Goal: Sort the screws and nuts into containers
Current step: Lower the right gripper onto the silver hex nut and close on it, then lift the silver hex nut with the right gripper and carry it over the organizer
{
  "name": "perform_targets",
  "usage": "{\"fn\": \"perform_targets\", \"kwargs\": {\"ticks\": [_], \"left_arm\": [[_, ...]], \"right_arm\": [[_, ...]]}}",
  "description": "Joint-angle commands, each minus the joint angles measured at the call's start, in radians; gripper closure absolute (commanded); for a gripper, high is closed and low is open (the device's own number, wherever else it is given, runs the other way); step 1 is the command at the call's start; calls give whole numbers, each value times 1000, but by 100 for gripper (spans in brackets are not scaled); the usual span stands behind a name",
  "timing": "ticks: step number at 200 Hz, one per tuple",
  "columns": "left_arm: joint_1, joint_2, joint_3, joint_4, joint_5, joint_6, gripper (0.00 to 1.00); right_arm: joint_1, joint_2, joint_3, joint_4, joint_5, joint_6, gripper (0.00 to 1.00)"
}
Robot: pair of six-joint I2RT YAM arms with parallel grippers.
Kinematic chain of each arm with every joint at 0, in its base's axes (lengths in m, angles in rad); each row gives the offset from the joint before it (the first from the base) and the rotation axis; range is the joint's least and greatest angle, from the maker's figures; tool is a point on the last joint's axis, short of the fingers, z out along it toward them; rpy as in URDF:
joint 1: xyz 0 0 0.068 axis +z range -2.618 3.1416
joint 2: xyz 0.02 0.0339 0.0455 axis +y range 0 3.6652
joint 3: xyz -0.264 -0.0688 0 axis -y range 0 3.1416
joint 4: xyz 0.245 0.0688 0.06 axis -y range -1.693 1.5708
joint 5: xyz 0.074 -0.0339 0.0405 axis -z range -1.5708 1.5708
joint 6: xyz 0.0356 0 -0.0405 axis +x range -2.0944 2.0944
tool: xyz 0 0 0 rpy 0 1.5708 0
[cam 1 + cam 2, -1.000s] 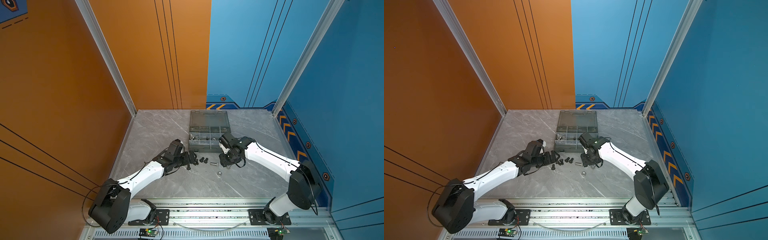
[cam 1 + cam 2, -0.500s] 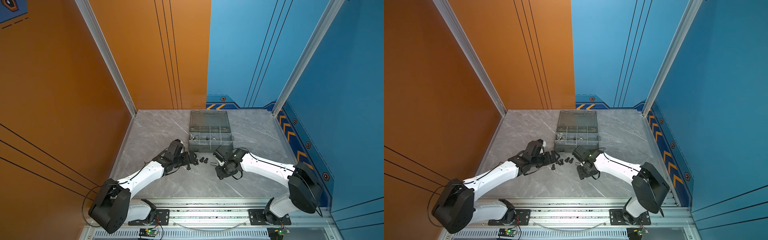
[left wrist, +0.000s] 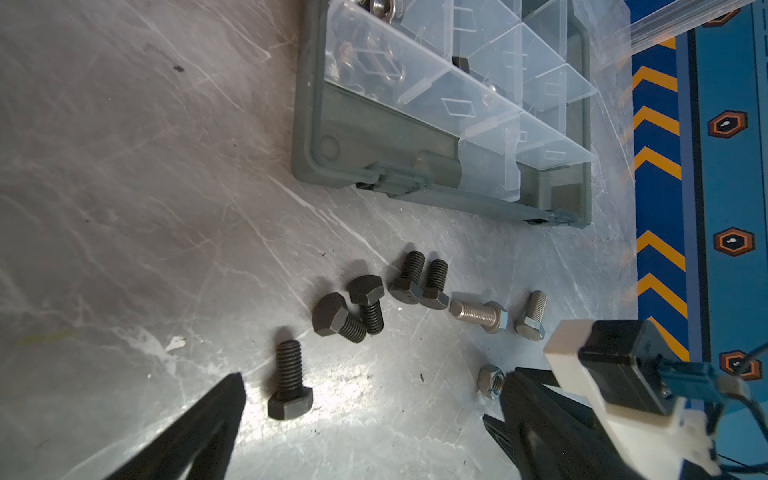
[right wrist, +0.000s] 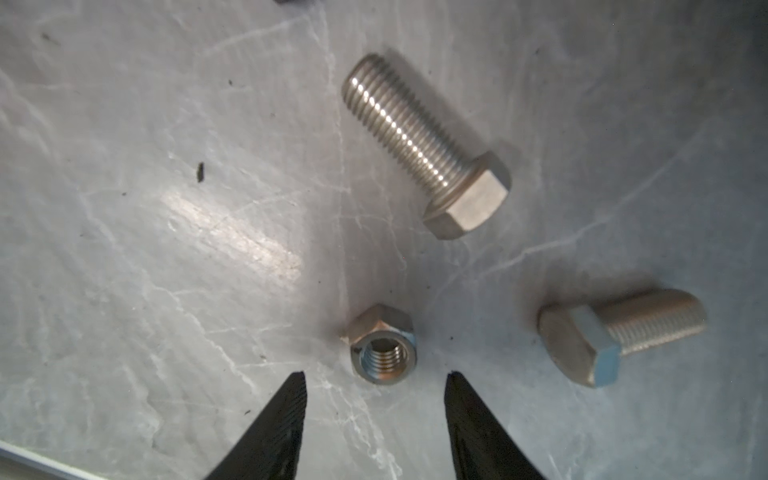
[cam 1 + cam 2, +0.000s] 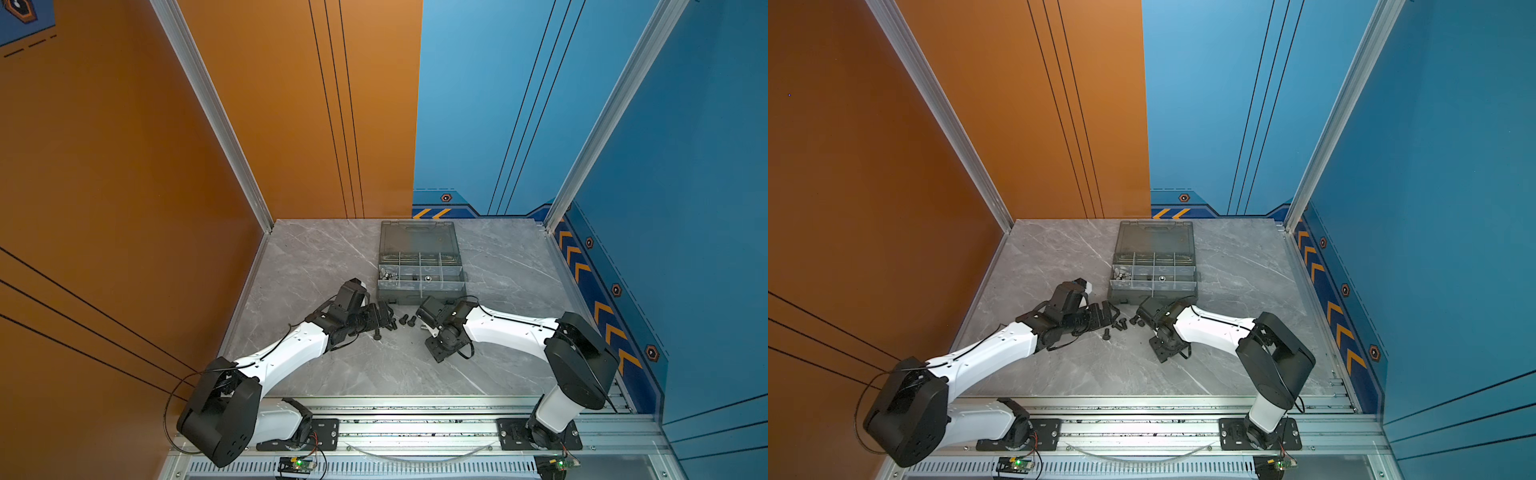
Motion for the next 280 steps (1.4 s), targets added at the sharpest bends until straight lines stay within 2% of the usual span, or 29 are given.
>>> {"fn": "perform_targets", "kwargs": {"ticks": [1,44,133,237,280], "left_arm": [[-10,-8,-4,-26,-18,0,2],[-11,-6,-4,-27,-18,-2,2],[-8,-1,0,-28,-22,-3,2],[-9,6,3,-27,-18,0,2],[-8,11,3,-24,-19,0,2]], "right_arm": [[-2,29,25,19,25,-44,44],[-23,67,31,39,8,-64,45],[-37,81,19,44,-27,-62,54],[-64,29,6,25,-26,-16,85],[-126,-43,35,43,-109,-22,96]]}}
